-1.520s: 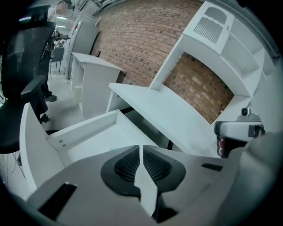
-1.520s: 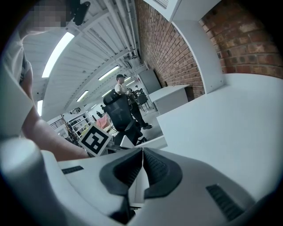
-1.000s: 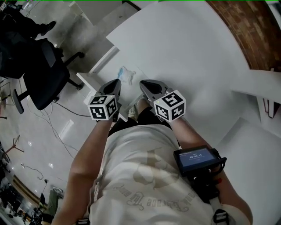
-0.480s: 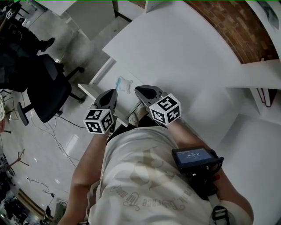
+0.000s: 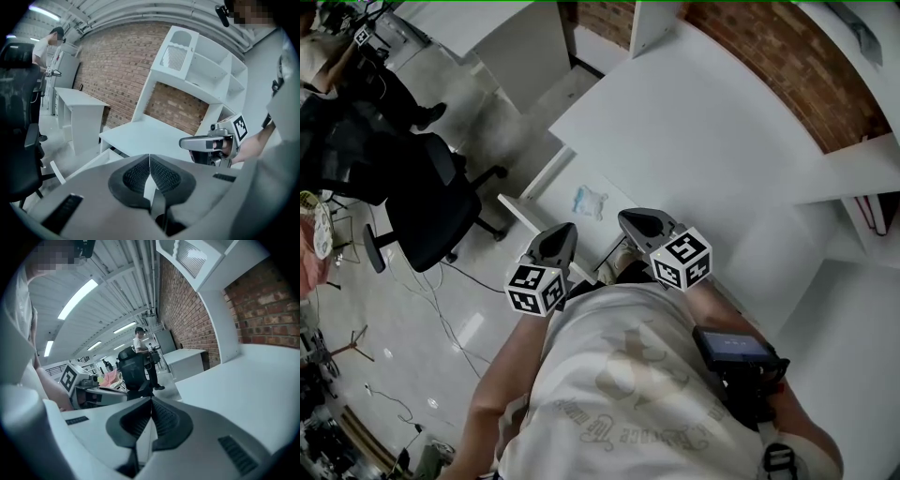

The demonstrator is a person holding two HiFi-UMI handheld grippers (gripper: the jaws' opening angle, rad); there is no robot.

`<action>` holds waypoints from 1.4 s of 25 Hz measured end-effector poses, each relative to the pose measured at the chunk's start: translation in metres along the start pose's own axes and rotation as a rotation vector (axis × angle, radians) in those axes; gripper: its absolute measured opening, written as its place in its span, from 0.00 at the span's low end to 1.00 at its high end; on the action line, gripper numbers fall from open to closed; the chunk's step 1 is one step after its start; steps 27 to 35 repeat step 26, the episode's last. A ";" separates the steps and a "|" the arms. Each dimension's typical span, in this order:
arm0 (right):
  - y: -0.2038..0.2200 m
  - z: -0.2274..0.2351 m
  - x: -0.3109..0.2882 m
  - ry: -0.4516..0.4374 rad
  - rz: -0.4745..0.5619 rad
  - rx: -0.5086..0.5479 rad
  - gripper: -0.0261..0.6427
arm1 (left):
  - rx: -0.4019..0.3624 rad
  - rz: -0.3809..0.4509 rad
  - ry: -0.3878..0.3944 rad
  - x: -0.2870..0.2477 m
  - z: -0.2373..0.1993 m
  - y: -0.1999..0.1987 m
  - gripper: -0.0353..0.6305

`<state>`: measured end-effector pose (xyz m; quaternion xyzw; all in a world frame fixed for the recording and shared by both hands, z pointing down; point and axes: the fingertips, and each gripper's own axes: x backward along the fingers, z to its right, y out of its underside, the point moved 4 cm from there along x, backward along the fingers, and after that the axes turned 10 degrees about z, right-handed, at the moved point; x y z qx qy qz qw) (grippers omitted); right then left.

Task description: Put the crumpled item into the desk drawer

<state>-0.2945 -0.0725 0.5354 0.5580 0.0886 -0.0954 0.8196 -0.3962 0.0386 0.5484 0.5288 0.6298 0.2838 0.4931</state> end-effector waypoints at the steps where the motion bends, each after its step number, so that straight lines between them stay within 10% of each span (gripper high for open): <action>1: 0.000 -0.002 0.003 0.000 0.003 0.004 0.07 | -0.004 0.002 0.003 0.003 0.001 0.000 0.09; 35: 0.016 -0.018 0.034 0.032 0.034 0.029 0.07 | -0.073 0.024 0.066 0.019 0.026 0.011 0.09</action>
